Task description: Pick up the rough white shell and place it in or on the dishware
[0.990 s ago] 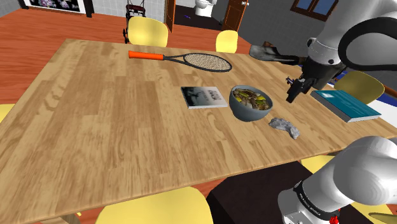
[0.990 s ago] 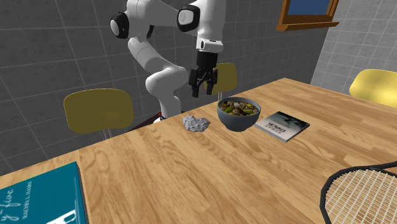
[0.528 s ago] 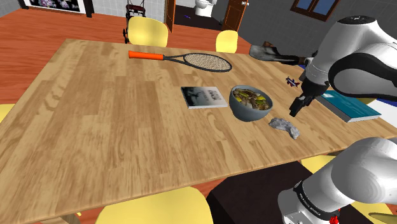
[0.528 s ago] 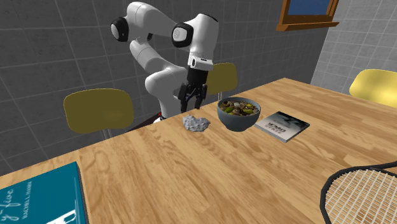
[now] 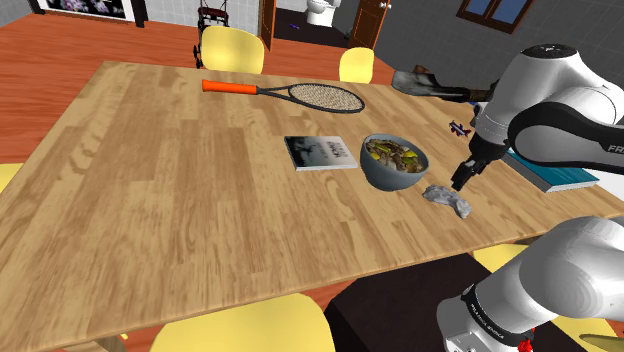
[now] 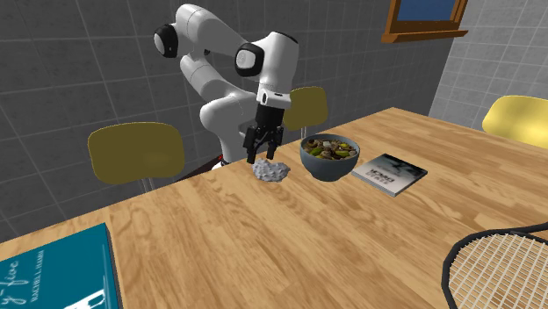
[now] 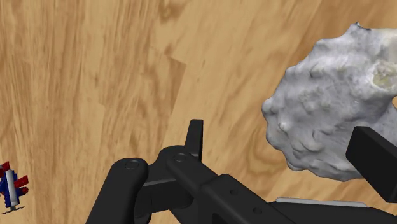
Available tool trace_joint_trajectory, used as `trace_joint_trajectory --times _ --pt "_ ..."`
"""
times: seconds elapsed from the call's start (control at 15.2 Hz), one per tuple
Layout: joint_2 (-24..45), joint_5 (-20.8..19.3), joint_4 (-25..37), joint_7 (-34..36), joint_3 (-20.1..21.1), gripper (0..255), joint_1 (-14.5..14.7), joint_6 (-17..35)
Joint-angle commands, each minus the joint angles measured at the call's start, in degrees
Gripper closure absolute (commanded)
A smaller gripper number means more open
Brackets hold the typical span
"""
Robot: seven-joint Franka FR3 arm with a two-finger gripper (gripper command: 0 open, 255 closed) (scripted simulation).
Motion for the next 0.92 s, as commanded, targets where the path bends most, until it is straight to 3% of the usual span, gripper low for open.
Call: trace_joint_trajectory --times 0.0,0.26,0.33,0.86 --pt "-0.01 -0.01 -0.08 0.03 0.0 0 0.0 0.07" --pt "-0.01 -0.01 -0.07 0.03 0.0 0 0.0 0.06" --pt "-0.01 -0.01 -0.07 0.03 0.0 255 0.0 0.06" --pt "-0.01 -0.01 -0.07 0.03 0.0 255 0.0 0.06"
